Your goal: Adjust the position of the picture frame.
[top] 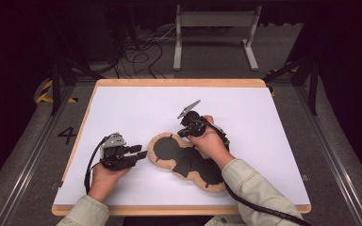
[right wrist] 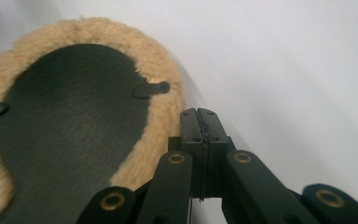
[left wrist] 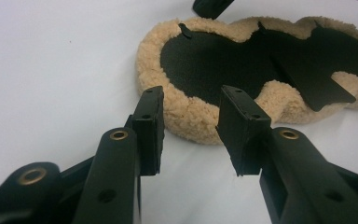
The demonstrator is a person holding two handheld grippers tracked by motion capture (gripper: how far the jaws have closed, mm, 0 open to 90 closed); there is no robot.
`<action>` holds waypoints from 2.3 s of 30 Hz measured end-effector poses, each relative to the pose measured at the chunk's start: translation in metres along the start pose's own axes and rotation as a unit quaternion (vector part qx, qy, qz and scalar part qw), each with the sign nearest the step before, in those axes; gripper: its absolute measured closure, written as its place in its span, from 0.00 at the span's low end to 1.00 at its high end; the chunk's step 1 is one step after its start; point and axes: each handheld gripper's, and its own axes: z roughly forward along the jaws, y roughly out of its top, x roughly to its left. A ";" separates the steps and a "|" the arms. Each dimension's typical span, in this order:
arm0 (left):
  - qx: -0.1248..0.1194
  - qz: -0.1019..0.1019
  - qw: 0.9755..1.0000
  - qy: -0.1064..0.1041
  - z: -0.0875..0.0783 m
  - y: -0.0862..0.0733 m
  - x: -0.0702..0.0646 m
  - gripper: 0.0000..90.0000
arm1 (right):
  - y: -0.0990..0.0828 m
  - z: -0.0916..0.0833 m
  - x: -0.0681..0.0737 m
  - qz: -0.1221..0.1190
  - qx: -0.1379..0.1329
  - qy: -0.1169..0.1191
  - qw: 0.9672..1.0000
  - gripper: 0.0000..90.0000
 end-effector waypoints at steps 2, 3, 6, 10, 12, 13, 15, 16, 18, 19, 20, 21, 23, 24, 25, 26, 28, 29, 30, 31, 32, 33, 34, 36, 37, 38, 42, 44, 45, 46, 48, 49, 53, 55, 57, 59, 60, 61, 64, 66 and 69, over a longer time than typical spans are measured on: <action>0.000 -0.001 1.000 0.000 0.001 0.001 0.000 0.68 | -0.003 -0.011 0.004 -0.003 -0.010 -0.003 1.000 1.00; 0.000 -0.001 1.000 0.000 0.001 0.001 0.000 0.68 | -0.003 -0.011 0.004 -0.003 -0.010 -0.003 1.000 1.00; -0.001 -0.002 1.000 -0.001 0.002 0.002 0.000 0.68 | -0.010 -0.030 0.011 -0.008 -0.020 0.000 1.000 1.00; 0.001 0.003 1.000 -0.001 0.004 0.004 -0.002 0.67 | -0.024 -0.053 0.031 -0.026 -0.027 0.012 0.999 1.00; 0.002 0.005 1.000 -0.001 0.005 0.004 -0.002 0.67 | -0.027 -0.057 0.037 -0.030 -0.027 0.013 0.999 1.00; 0.003 0.007 1.000 0.001 0.005 0.005 -0.002 0.67 | -0.035 -0.064 0.047 -0.039 -0.030 0.019 0.999 1.00; 0.004 0.008 1.000 0.000 0.006 0.005 -0.002 0.67 | -0.043 -0.069 0.054 -0.044 -0.031 0.023 0.998 1.00; 0.004 0.008 1.000 0.000 0.006 0.005 -0.002 0.67 | -0.045 -0.070 0.057 -0.045 -0.031 0.026 0.998 1.00; 0.005 0.008 1.000 0.000 0.006 0.005 -0.002 0.67 | -0.048 -0.072 0.059 -0.048 -0.031 0.027 0.998 1.00; 0.005 0.008 1.000 0.000 0.006 0.006 -0.002 0.67 | -0.055 -0.075 0.065 -0.049 -0.031 0.030 0.998 1.00; 0.005 0.008 1.000 0.000 0.006 0.006 -0.002 0.67 | -0.056 -0.076 0.067 -0.050 -0.031 0.031 0.998 1.00; 0.004 0.008 1.000 -0.001 0.007 0.006 -0.002 0.67 | -0.059 -0.077 0.069 -0.050 -0.030 0.034 0.998 1.00; 0.005 0.010 1.000 0.000 0.007 0.006 -0.002 0.67 | -0.063 -0.078 0.073 -0.051 -0.026 0.036 0.998 1.00; 0.005 0.009 1.000 -0.001 0.007 0.006 -0.002 0.67 | -0.066 -0.078 0.076 -0.050 -0.024 0.041 0.998 1.00; 0.005 0.009 1.000 -0.001 0.007 0.006 -0.002 0.66 | -0.066 -0.078 0.076 -0.050 -0.024 0.041 0.998 1.00; 0.005 0.008 1.000 -0.001 0.007 0.006 -0.002 0.66 | -0.070 -0.076 0.081 -0.054 -0.014 0.048 0.997 1.00; 0.005 0.007 1.000 -0.001 0.008 0.006 -0.002 0.66 | -0.071 -0.073 0.085 -0.060 -0.002 0.049 0.997 1.00; 0.004 0.006 1.000 0.001 0.007 0.006 -0.002 0.65 | -0.072 -0.071 0.088 -0.065 0.006 0.053 0.996 1.00; 0.004 0.008 1.000 0.001 0.007 0.007 -0.002 0.65 | -0.072 -0.069 0.090 -0.065 0.011 0.053 0.996 1.00; 0.004 0.008 1.000 0.001 0.007 0.007 -0.002 0.65 | -0.072 -0.069 0.090 -0.065 0.011 0.053 0.996 1.00; 0.003 0.008 1.000 0.001 0.007 0.007 -0.002 0.65 | -0.073 -0.068 0.093 -0.069 0.016 0.056 0.996 1.00; 0.003 0.008 1.000 0.001 0.007 0.007 -0.002 0.65 | -0.073 -0.067 0.095 -0.070 0.021 0.058 0.996 1.00; 0.003 0.006 1.000 0.000 0.007 0.007 -0.002 0.65 | -0.074 -0.066 0.096 -0.072 0.024 0.060 0.995 1.00; 0.004 0.006 1.000 0.000 0.007 0.007 -0.002 0.65 | -0.076 -0.065 0.100 -0.073 0.031 0.067 0.995 1.00; 0.004 0.008 1.000 -0.001 0.007 0.007 -0.002 0.65 | -0.077 -0.064 0.101 -0.073 0.033 0.068 0.995 1.00; 0.004 0.008 1.000 -0.001 0.007 0.007 -0.002 0.65 | -0.078 -0.063 0.102 -0.073 0.037 0.072 0.994 1.00; 0.004 0.004 1.000 0.000 0.008 0.007 -0.002 0.65 | -0.080 -0.061 0.106 -0.076 0.046 0.079 0.993 1.00; 0.004 0.007 1.000 -0.001 0.008 0.008 -0.002 0.65 | -0.080 -0.059 0.108 -0.080 0.052 0.082 0.992 1.00; 0.005 0.007 1.000 -0.001 0.008 0.008 -0.002 0.65 | -0.081 -0.058 0.109 -0.082 0.056 0.083 0.992 1.00; 0.005 0.008 1.000 -0.002 0.009 0.008 -0.002 0.65 | -0.081 -0.056 0.111 -0.085 0.061 0.084 0.991 1.00; 0.006 0.006 1.000 -0.002 0.009 0.008 -0.002 0.65 | -0.083 -0.051 0.116 -0.094 0.077 0.079 0.989 1.00; 0.005 0.008 1.000 -0.003 0.010 0.009 -0.002 0.65 | -0.084 -0.049 0.118 -0.098 0.085 0.075 0.989 1.00; 0.007 0.008 1.000 -0.004 0.010 0.009 -0.003 0.65 | -0.085 -0.047 0.118 -0.096 0.091 0.071 0.989 1.00; 0.007 0.008 1.000 -0.004 0.010 0.009 -0.002 0.65 | -0.085 -0.047 0.117 -0.097 0.094 0.065 0.989 1.00; 0.006 0.008 1.000 -0.005 0.010 0.009 -0.002 0.64 | -0.085 -0.049 0.114 -0.097 0.099 0.049 0.989 1.00; 0.007 0.006 1.000 -0.006 0.011 0.009 -0.003 0.64 | -0.086 -0.049 0.109 -0.094 0.099 0.039 0.990 1.00; 0.008 0.009 1.000 -0.006 0.011 0.009 -0.003 0.64 | -0.087 -0.050 0.106 -0.092 0.099 0.034 0.990 1.00; 0.008 0.008 1.000 -0.006 0.011 0.009 -0.003 0.64 | -0.087 -0.050 0.103 -0.090 0.096 0.028 0.991 1.00; 0.006 0.009 1.000 -0.006 0.011 0.009 -0.003 0.64 | -0.089 -0.052 0.095 -0.081 0.094 0.020 0.992 1.00; 0.008 0.009 1.000 -0.007 0.013 0.009 -0.003 0.64 | -0.092 -0.054 0.085 -0.070 0.092 0.001 0.993 1.00; 0.010 0.010 1.000 -0.007 0.013 0.009 -0.003 0.64 | -0.093 -0.055 0.079 -0.061 0.091 -0.009 0.994 1.00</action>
